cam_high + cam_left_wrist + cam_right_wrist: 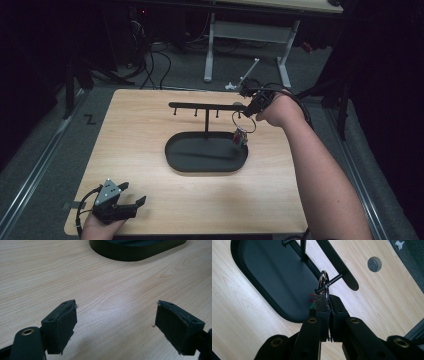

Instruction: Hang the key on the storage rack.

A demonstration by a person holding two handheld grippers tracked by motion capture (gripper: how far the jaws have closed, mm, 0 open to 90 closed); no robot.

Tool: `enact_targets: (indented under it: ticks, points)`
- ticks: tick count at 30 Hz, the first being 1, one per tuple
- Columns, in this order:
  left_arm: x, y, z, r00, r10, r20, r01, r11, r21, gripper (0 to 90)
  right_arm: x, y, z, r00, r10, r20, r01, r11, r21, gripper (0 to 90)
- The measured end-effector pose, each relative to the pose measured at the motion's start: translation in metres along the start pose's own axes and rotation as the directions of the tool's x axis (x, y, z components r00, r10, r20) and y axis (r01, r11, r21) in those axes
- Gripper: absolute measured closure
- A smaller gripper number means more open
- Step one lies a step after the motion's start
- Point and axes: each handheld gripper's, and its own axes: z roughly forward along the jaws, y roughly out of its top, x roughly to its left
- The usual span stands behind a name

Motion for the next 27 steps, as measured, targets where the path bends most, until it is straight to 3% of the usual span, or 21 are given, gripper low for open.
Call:
enact_targets:
  ticks: [15,27]
  points:
    - [0.000,0.000,0.000,1.0000,0.000,-0.002,0.000,1.0000,0.007,18.8,-0.002,0.001,0.006,0.9999,0.007,0.012,-0.007,1.000,0.014,87.5]
    - [0.000,0.000,0.000,1.0000,-0.002,-0.004,0.002,1.0000,0.002,19.0,-0.004,0.005,0.016,0.9993,0.030,0.022,-0.030,0.999,-0.018,87.9]
